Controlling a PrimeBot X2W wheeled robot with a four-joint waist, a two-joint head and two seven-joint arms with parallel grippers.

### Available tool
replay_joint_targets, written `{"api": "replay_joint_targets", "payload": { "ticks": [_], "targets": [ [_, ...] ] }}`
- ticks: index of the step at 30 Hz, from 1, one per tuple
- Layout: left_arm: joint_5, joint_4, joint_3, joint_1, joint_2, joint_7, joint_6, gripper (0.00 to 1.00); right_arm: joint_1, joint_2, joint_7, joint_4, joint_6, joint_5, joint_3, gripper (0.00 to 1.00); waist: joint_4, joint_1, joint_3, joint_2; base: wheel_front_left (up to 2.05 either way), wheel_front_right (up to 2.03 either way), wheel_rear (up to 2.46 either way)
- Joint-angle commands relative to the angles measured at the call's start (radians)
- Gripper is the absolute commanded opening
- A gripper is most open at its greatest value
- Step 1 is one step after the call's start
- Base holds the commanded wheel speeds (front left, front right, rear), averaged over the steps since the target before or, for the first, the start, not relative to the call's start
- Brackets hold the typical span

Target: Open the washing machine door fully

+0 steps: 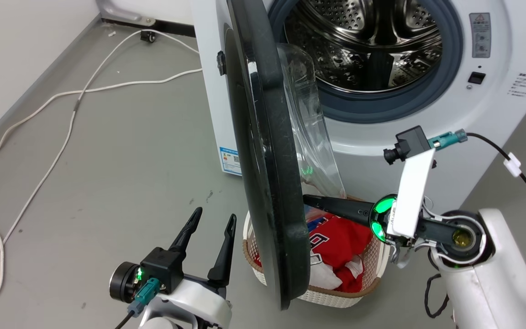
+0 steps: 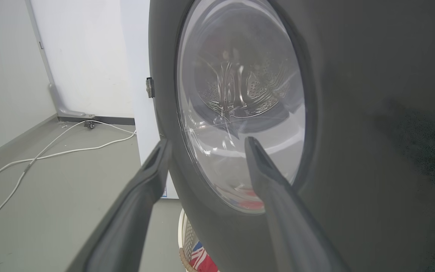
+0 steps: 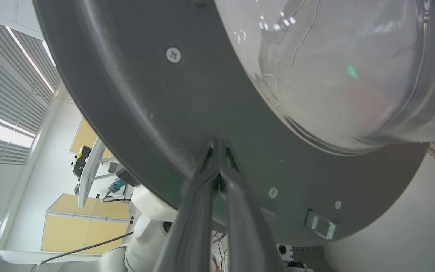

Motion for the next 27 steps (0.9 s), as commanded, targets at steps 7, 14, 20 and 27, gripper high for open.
{"api": "replay_joint_targets", "payload": {
  "ticks": [7, 14, 20, 27],
  "targets": [
    [0.006, -0.003, 0.014, 0.019, 0.011, -0.002, 0.004, 1.00, 0.084, 0.002, -0.237, -0.040, 0.003, -0.053, -0.030, 0.00, -0.053, 0.0001, -0.016, 0.0000, 0.00, 0.00, 0.00],
    [-0.009, 0.004, 0.032, 0.036, 0.024, -0.002, 0.006, 1.00, 0.218, 0.001, -0.498, -0.096, 0.003, -0.168, -0.116, 0.00, -0.126, 0.0001, -0.040, 0.0000, 0.00, 0.00, 0.00],
    [-0.020, 0.013, 0.054, 0.051, 0.041, -0.002, 0.016, 1.00, 0.345, -0.004, -0.671, -0.120, 0.003, -0.275, -0.202, 0.00, -0.179, 0.0001, -0.051, 0.0000, 0.00, 0.00, 0.00],
    [-0.034, 0.022, 0.079, 0.065, 0.057, -0.002, 0.030, 1.00, 0.452, -0.003, -0.854, -0.149, 0.003, -0.414, -0.259, 1.00, -0.225, 0.0001, -0.062, 0.0000, 0.00, 0.00, 0.00]
  ]
}}
